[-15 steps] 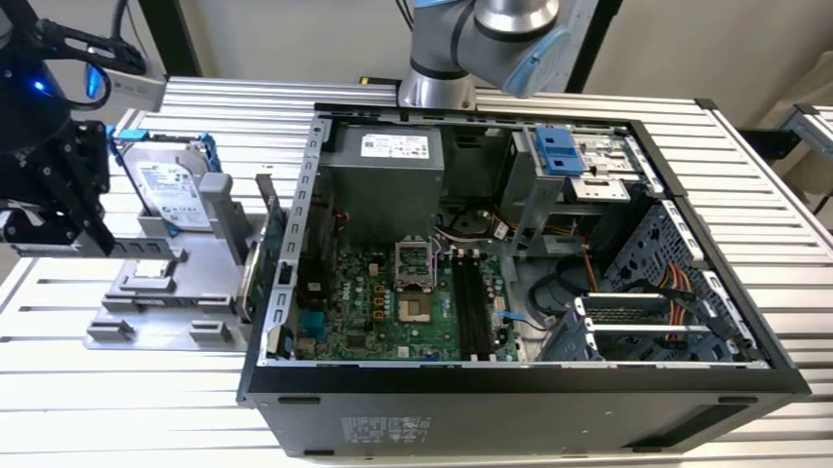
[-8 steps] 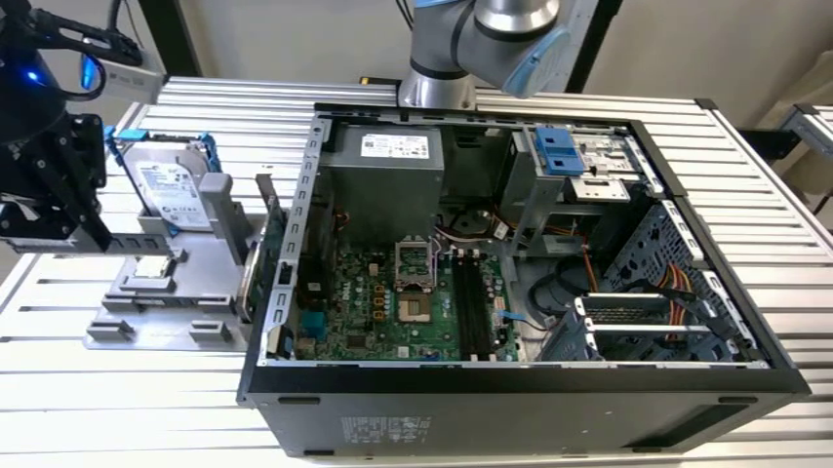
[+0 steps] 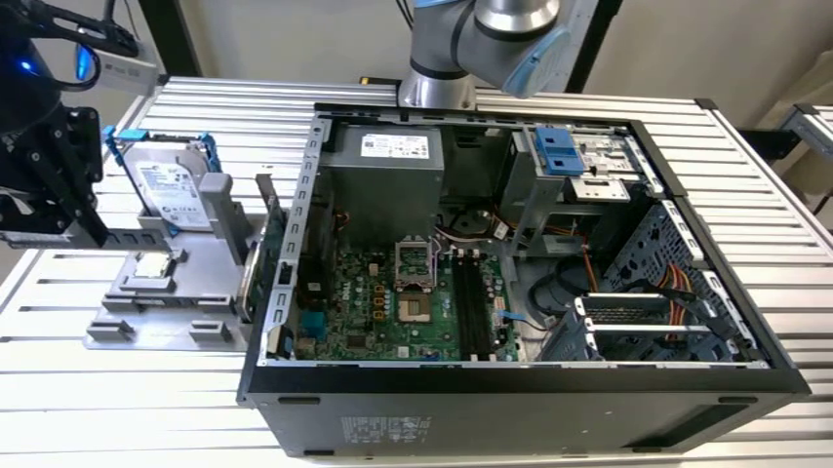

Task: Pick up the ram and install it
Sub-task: 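Pick up the ram and move it above insertion slot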

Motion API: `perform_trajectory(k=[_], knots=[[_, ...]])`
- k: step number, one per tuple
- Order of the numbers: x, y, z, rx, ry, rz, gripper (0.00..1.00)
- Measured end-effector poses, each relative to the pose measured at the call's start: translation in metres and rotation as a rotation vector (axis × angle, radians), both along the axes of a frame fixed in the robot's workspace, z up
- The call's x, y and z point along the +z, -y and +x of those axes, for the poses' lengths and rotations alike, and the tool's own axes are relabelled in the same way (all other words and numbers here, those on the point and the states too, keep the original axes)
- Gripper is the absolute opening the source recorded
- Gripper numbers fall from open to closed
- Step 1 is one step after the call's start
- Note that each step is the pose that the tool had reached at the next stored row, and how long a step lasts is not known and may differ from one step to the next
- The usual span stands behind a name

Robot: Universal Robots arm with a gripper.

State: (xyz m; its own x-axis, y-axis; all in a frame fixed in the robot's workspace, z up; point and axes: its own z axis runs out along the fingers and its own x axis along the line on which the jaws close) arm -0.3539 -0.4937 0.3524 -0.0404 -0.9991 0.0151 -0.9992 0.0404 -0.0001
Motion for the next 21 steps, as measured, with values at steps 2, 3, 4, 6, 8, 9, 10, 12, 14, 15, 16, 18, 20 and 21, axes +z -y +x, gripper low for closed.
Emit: perform_trajectory(k=[2,3,4,6,8,9,10,12,14,15,16,18,20,21], knots=[[0.0012,0.0,0.0,0.0,0.0001,0.0001,0.0],[0.0018,0.0,0.0,0.0,0.0001,0.0001,0.0],[0.0024,0.0,0.0,0.0,0.0001,0.0001,0.0],[0.0035,0.0,0.0,0.0,0.0001,0.0001,0.0],[0.0045,0.0,0.0,0.0,0.0001,0.0001,0.0],[0.0051,0.0,0.0,0.0,0.0,0.0,0.0],[0.0056,0.0,0.0,0.0,0.0001,0.0001,0.0],[0.0066,0.0,0.0,0.0,0.0001,0.0,0.0],[0.0076,0.0,0.0,0.0,0.0001,0.0001,0.0],[0.0081,0.0,0.0,0.0,0.0,0.0,0.0],[0.0084,0.0,0.0,0.0,0.0001,0.0001,0.0],[0.0089,0.0,0.0,0.0,0.0002,0.0001,0.0],[0.0098,0.0,0.0,0.0,0.0,-0.0001,0.0],[0.0101,0.0,0.0,0.0,0.0001,0.0,0.0]])
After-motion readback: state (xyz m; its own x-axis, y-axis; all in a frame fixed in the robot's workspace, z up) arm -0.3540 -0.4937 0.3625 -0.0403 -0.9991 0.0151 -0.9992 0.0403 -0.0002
